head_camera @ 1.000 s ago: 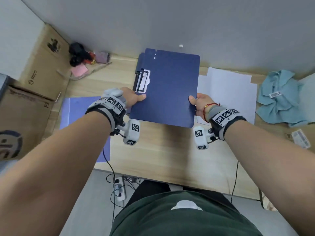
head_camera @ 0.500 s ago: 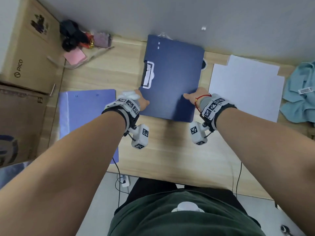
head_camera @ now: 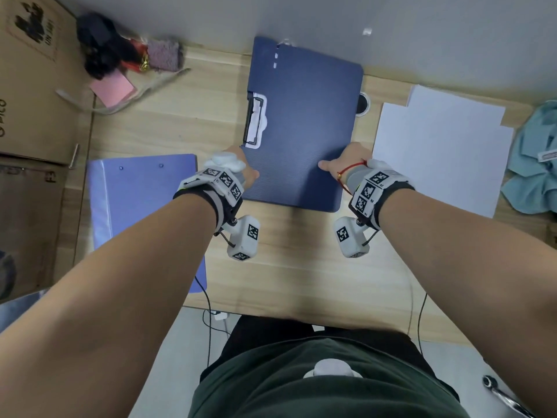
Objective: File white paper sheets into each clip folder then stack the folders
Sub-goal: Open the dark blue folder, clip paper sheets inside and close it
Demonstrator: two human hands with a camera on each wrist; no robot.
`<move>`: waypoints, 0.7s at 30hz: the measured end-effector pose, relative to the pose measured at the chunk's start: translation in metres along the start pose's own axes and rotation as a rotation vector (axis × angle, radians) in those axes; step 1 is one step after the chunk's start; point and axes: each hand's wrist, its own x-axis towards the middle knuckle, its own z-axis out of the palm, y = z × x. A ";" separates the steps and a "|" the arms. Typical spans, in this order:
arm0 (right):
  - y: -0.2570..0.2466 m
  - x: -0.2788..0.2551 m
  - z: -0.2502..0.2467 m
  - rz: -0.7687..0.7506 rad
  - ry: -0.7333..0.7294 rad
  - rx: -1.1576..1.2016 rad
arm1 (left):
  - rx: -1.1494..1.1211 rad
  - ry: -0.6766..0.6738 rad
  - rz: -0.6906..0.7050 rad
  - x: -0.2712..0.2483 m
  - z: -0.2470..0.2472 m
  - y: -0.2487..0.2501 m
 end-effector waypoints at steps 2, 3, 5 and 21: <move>-0.004 -0.001 0.001 0.020 0.014 -0.040 | -0.065 0.035 -0.005 0.002 0.006 -0.001; -0.006 0.001 0.002 0.039 0.023 -0.062 | -0.087 0.052 0.008 0.002 0.007 -0.001; -0.007 0.002 0.002 0.051 0.032 -0.089 | -0.077 0.054 0.025 -0.001 0.007 0.000; -0.024 -0.031 -0.008 0.004 0.079 -0.024 | -0.371 -0.004 -0.163 -0.024 -0.009 -0.070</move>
